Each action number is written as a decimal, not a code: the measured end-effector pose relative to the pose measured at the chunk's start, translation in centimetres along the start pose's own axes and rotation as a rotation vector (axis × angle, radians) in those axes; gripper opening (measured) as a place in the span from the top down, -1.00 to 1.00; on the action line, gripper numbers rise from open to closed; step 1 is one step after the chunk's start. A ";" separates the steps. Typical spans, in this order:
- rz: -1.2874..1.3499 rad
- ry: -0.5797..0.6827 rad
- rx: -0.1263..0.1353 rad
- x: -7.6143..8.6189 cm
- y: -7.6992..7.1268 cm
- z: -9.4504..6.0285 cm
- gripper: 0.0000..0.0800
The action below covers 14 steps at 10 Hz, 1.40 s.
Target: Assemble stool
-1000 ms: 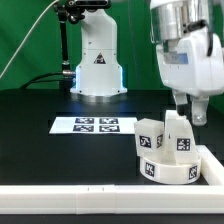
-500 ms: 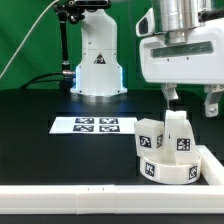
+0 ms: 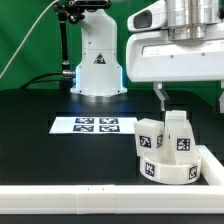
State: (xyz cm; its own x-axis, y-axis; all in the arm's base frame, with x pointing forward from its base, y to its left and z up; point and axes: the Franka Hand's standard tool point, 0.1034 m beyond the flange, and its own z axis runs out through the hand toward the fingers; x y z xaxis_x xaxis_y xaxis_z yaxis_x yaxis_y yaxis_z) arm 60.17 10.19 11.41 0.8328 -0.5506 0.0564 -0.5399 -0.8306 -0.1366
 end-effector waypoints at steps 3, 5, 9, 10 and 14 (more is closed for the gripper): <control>-0.210 0.003 -0.004 0.1 0.1 0.0 -0.62; -0.477 0.001 -0.010 0.5 0.6 0.2 -0.62; -0.755 0.005 -0.038 0.6 0.5 0.0 -0.62; -0.803 0.004 -0.042 0.7 0.7 0.0 -0.62; -1.148 -0.004 -0.075 1.1 0.9 -0.2 -0.62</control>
Offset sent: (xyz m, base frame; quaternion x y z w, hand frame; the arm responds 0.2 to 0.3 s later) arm 0.0045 0.0055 -0.0063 0.0245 0.0092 -0.2908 0.9564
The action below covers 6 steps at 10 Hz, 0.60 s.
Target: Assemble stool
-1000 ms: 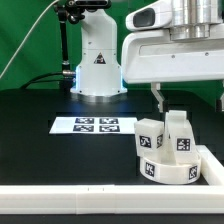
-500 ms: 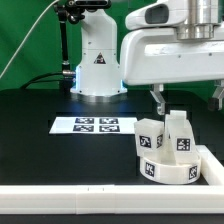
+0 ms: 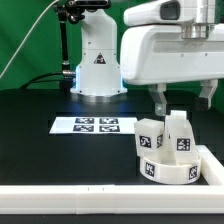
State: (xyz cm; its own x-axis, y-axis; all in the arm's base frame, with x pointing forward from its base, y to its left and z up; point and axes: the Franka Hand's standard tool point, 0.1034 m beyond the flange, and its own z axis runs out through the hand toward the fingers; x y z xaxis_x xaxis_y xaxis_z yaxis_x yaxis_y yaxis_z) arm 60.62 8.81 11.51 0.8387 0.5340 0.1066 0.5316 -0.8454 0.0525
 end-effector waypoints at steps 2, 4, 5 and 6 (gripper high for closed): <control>-0.161 -0.012 -0.003 0.1 -0.5 0.0 -0.62; -0.321 -0.023 -0.012 0.3 -1.0 0.2 -0.62; -0.441 -0.034 -0.014 0.1 -1.0 0.5 -0.62; -0.487 -0.043 -0.016 0.0 -1.0 0.9 -0.62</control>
Offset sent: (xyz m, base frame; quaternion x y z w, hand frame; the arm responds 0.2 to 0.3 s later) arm -0.0040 0.0247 -0.0046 0.0238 -0.0027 -0.2133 0.9767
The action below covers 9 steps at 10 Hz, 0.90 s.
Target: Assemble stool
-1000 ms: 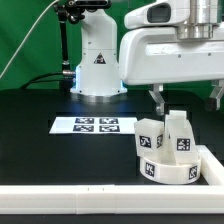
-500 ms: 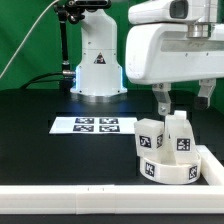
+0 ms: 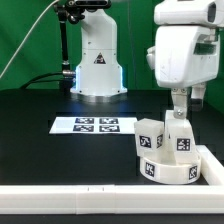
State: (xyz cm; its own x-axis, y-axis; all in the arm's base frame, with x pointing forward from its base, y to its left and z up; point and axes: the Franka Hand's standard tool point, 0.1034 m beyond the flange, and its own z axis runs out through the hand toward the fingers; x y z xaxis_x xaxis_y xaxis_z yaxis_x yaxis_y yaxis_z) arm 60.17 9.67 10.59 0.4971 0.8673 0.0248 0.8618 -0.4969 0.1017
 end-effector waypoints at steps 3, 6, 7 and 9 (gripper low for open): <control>-0.043 -0.019 0.002 0.0 0.1 1.2 -0.62; -0.038 -0.032 0.011 -0.2 -0.3 2.4 -0.62; -0.025 -0.032 0.010 -0.2 -0.4 2.6 -0.62; -0.014 -0.033 0.010 -0.2 -0.5 2.7 -0.37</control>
Offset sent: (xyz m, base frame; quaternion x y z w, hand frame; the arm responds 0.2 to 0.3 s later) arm 0.0066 0.0110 -0.0116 0.0103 0.0070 -0.0103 0.9999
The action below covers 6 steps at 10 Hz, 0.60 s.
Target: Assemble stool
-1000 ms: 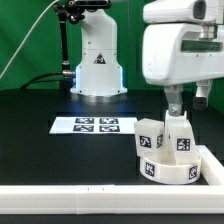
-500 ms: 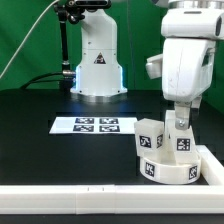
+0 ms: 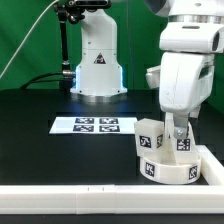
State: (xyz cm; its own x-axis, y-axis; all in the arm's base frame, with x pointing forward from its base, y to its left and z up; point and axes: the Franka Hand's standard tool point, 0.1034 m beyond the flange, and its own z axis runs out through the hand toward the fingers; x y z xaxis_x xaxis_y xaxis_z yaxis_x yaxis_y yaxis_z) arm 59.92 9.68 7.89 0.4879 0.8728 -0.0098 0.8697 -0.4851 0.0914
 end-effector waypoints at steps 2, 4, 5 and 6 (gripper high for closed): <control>0.001 0.000 0.000 0.0 0.0 0.0 -0.03; 0.046 0.000 0.000 -0.1 0.1 0.0 0.15; 0.064 0.000 0.000 -0.1 0.1 0.0 0.15; 0.139 0.000 0.000 -0.1 0.1 0.0 0.15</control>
Offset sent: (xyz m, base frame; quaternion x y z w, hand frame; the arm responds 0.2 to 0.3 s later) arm 0.0000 0.0000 0.0000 0.0000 0.0000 0.0650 0.9979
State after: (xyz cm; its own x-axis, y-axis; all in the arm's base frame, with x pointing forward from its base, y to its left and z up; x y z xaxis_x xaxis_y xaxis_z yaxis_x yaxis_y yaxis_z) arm 59.94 9.56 7.91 0.6040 0.7970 0.0029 0.7935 -0.6017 0.0916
